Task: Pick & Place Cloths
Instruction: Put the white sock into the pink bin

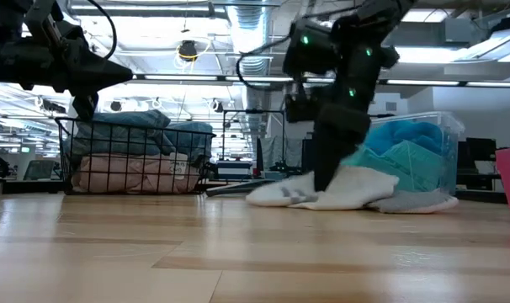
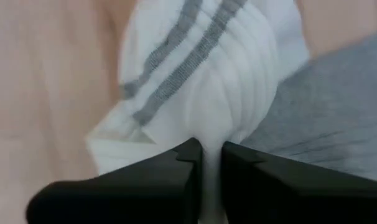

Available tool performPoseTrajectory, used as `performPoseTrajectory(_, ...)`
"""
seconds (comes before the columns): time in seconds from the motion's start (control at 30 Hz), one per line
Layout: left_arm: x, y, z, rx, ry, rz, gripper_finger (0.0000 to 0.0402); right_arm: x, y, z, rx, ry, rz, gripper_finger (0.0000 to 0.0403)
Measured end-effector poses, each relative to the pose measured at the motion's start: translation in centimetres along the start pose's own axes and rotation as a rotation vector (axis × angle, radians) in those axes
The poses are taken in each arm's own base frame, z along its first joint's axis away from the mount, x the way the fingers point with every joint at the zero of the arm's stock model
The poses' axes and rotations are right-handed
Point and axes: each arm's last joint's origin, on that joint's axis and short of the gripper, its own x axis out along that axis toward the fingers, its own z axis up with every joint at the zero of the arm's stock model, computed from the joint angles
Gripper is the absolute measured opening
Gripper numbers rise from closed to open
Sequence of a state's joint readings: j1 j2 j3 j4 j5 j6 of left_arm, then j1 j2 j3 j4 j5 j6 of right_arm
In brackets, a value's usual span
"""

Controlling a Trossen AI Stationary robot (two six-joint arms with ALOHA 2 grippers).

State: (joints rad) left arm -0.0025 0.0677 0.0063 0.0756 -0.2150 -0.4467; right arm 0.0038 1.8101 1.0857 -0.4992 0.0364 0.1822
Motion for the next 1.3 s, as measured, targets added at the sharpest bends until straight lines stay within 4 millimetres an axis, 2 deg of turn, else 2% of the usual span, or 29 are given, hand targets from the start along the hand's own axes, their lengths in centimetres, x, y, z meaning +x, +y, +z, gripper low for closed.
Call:
performPoseTrajectory(0.13,0.0,0.0,0.0,0.000,-0.003,0.003,0.0002,-3.8,0.7,1.5,-0.035,-0.062,0.020,0.0012)
performPoseTrajectory(0.33,0.1,0.0,0.0,0.001,0.003,0.006,0.0002,-11.4,0.8,2.7,-0.034,-0.239,0.054,0.0019)
performPoseTrajectory(0.43,0.2,0.0,-0.1,0.004,0.014,0.010,0.0002,-14.4,0.6,2.5,-0.001,-0.328,0.065,0.0019)
performPoseTrajectory(0.6,0.4,0.1,-0.3,0.010,0.036,0.020,0.0002,-19.0,0.4,0.9,0.058,-0.442,0.102,0.0019)
performPoseTrajectory(0.67,0.4,0.1,-0.4,0.014,0.039,0.023,0.0002,-20.6,0.3,0.3,0.084,-0.493,0.123,0.0027)
performPoseTrajectory(0.77,0.5,0.1,-0.4,0.015,0.043,0.025,0.0002,-21.9,0.0,-0.6,0.115,-0.504,0.133,0.0040)
performPoseTrajectory(0.9,0.5,0.1,-0.4,0.013,0.041,0.023,0.0002,-21.6,-0.2,-1.7,0.189,-0.406,0.077,0.0034)
performPoseTrajectory(1.07,0.4,0.0,-0.3,0.006,0.030,0.013,0.0002,-19.0,0.9,-1.2,0.158,-0.292,0.023,0.0023)
performPoseTrajectory(1.3,-0.5,-0.5,1.3,-0.034,-0.138,-0.067,0.0002,-13.1,2.3,0.6,0.065,-0.144,-0.027,0.0089)
